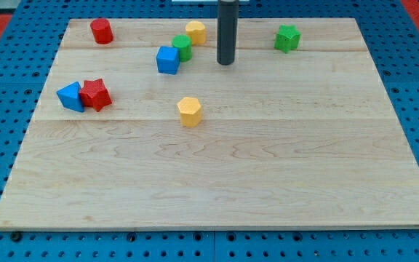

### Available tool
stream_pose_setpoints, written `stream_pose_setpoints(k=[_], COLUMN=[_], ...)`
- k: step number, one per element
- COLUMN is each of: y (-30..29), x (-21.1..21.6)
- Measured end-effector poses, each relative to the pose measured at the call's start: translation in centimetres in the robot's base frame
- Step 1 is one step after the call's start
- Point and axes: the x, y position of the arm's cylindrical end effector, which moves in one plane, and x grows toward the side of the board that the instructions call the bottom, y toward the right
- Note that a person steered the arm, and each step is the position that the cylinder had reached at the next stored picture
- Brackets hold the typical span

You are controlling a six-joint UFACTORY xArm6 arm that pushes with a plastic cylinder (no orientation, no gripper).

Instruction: Slide the green circle towards the center right

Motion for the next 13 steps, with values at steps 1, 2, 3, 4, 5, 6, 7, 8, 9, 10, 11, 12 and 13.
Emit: stream_pose_setpoints(k=[1,2,3,4,5,6,7,8,9,10,11,12,13], y=[-4.9,-10.1,-13.2,-15.7,-12.3,-6.6,-3.9,-2.5,-2.5,-2.5,0.6,5.1,9.0], x=[8.1,8.4,4.5,-0.2,-2.1,-2.1,-2.0,-2.0,-2.4,-3.9,-3.8,0.1,4.6])
